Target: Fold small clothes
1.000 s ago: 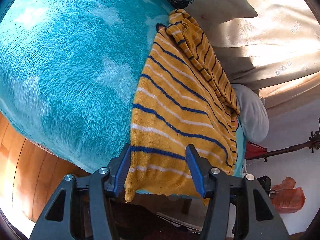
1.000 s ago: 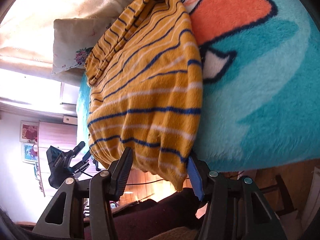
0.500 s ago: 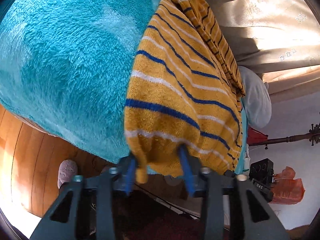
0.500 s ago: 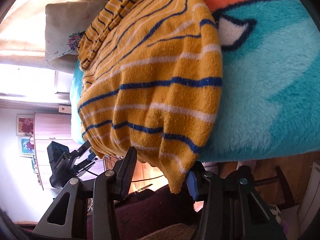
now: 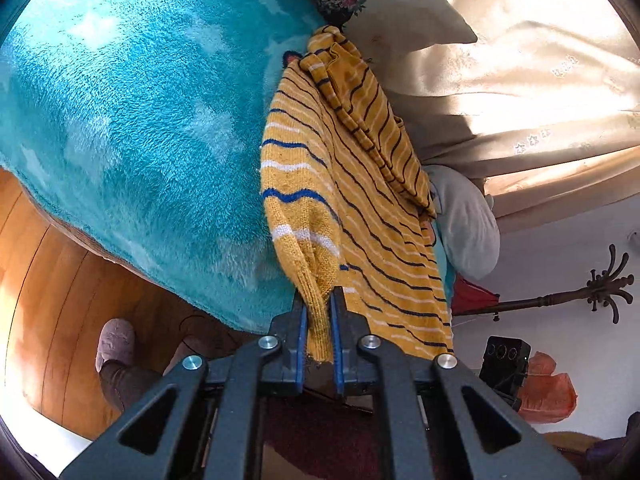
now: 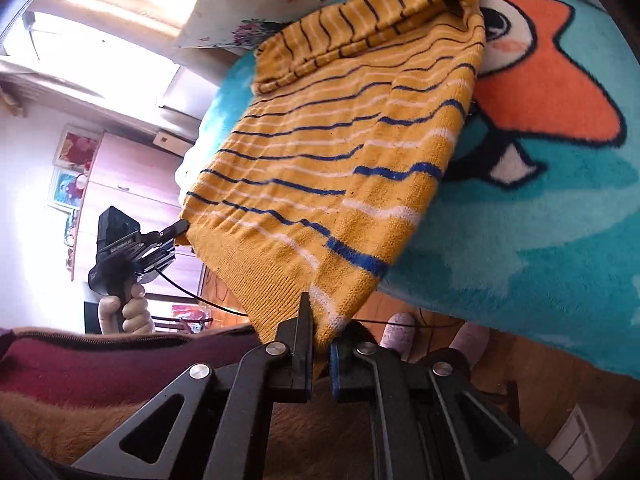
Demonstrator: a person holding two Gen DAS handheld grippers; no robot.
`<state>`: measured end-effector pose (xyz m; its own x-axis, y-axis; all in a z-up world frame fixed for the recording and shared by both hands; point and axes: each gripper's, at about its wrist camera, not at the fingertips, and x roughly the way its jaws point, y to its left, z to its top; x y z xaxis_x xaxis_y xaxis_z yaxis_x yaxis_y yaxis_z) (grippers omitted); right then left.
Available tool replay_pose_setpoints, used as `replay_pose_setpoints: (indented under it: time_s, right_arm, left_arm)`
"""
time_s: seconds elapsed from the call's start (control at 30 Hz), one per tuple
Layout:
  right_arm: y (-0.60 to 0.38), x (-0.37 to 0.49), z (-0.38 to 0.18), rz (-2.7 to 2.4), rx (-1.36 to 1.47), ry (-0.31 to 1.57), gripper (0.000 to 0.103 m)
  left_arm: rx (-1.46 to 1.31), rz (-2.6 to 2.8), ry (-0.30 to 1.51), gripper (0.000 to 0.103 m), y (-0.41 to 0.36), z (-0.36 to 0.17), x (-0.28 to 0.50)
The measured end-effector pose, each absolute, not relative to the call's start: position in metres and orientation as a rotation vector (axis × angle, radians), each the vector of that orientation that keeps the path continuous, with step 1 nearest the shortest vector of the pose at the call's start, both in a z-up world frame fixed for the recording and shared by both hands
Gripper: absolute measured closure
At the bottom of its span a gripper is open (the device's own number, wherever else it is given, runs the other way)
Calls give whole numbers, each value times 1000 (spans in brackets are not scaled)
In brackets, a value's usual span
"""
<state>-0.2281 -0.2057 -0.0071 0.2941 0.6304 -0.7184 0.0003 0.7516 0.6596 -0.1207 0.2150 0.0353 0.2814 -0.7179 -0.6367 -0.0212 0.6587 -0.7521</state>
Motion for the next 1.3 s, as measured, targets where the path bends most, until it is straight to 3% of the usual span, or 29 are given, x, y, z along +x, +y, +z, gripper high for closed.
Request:
replay_pose_setpoints:
  time_s: [0.33,0.63,0.97,1.3]
  right_arm:
    - [-240,-188,-1,550,643,1173,97]
    - [-270,-76,22,464,720,1030,97]
    - [-316,36,-1,189,826,997,97]
    - [-359,81,-53,34,1088,972,97]
  left_arm:
    - [-776,-451,1120,93,195,59,-98]
    - [-665,-501,1060,93,145,84,34]
    - [-563,-540,1156,93,76,43,197]
    - [-650,-521,1202,90,80,18,244]
